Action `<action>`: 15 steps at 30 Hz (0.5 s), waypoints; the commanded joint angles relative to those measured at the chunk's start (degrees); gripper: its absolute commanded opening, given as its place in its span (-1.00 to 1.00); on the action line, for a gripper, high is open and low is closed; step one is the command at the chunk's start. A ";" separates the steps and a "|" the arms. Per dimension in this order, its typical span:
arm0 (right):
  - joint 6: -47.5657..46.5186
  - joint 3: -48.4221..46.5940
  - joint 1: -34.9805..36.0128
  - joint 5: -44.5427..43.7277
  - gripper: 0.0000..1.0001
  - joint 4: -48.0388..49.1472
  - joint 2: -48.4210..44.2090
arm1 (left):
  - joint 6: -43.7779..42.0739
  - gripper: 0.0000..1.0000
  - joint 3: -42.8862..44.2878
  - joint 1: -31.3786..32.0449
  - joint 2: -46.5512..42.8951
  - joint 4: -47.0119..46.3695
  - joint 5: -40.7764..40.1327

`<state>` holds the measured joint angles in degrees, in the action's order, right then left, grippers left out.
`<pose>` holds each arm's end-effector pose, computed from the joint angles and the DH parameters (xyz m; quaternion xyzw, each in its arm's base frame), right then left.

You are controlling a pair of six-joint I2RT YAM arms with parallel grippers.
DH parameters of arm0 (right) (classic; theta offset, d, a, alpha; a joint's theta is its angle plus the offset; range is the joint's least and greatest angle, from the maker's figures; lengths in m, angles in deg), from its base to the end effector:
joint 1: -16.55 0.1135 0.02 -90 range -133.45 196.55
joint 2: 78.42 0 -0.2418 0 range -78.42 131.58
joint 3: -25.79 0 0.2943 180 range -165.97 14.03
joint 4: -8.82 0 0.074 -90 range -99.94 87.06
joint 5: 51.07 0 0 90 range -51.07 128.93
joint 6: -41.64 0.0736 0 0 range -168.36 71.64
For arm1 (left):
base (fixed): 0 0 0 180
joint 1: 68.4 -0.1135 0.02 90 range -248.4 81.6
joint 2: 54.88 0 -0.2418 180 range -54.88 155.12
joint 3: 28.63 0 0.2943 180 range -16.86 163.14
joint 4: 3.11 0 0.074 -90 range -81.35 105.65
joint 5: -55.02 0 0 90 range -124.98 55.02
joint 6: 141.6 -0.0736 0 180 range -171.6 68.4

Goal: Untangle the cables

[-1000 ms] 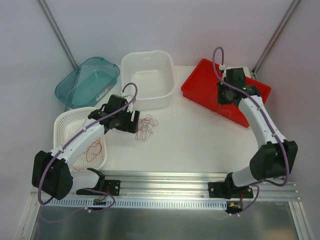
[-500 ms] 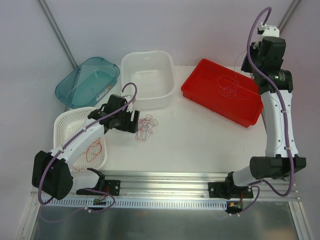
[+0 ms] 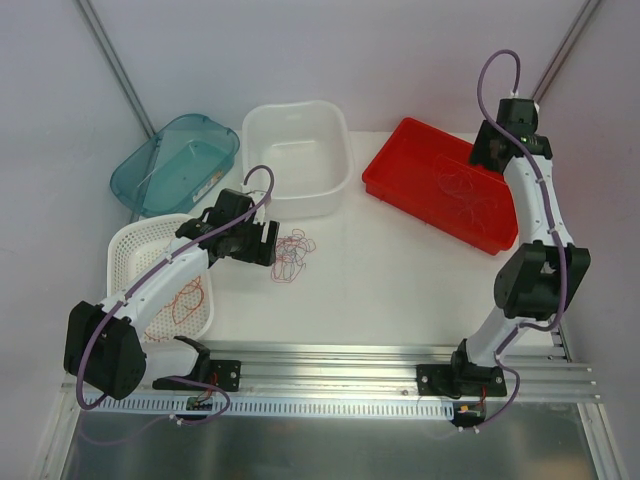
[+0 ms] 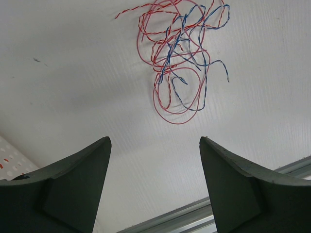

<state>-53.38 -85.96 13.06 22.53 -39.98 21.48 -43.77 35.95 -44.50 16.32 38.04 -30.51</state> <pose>0.4630 -0.0491 0.3252 0.0519 0.8864 -0.1601 0.4313 0.3025 -0.1403 0.1993 0.1442 0.9210 -0.1334 0.3363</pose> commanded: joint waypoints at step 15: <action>2.55 25.52 15.87 9.61 0.94 1.87 -32.47 | 2.53 0.49 0.44 -0.43 2.63 -0.47 2.82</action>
<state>-52.39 -64.56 26.70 26.16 -40.83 -7.26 -43.07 35.95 -44.50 17.69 37.95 -29.11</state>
